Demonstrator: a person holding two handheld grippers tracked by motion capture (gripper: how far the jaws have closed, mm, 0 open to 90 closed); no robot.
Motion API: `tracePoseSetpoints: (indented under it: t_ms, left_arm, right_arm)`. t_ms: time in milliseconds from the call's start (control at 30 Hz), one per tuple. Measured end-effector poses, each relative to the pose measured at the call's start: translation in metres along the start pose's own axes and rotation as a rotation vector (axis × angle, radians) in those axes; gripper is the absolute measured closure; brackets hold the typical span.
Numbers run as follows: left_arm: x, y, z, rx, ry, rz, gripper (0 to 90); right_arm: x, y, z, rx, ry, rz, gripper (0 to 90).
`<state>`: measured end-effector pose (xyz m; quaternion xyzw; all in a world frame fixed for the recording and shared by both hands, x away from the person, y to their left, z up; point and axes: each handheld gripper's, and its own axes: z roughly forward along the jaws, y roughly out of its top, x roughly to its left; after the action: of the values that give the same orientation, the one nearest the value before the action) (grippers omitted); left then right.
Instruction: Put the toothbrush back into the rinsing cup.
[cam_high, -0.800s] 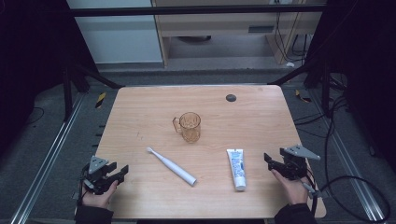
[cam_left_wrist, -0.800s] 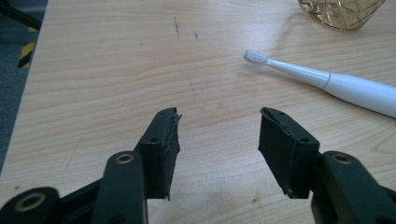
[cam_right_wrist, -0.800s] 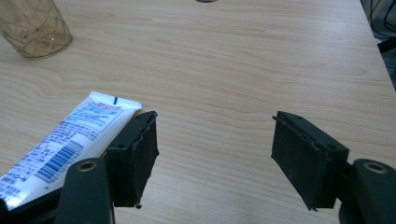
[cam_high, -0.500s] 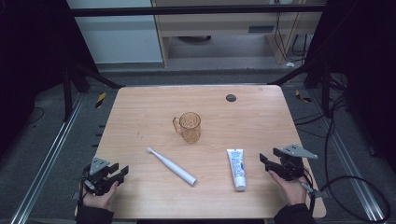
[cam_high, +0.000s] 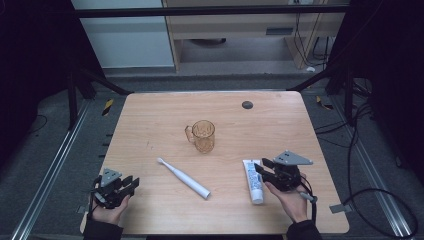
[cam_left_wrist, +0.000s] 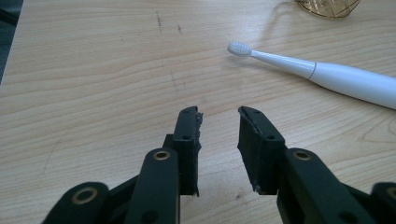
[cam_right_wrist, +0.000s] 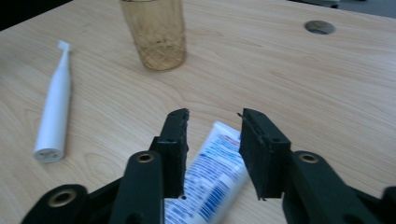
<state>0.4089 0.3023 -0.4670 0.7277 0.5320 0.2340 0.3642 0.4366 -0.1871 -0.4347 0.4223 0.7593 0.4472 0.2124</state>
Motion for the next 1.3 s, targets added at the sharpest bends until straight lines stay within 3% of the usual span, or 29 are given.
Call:
tracePoseSetpoints:
  t_ms: [367,600,900,1300]
  left_arm:
    - [-0.005,0.0,0.003,0.014,-0.004,0.014,73.7]
    - [-0.006,0.001,0.003,0.023,0.001,0.022,77.3]
    - [-0.007,0.001,0.003,0.029,0.004,0.018,83.8]
    - [-0.006,0.001,0.005,0.027,0.003,0.015,83.9]
  right_arm:
    - [0.03,0.011,0.021,0.045,0.078,-0.055,80.4]
    - [0.055,0.016,0.044,0.088,0.133,-0.086,89.1]
    - [0.076,0.018,0.063,0.136,0.163,-0.092,90.0]
    - [0.097,0.013,0.085,0.19,0.201,-0.083,90.0]
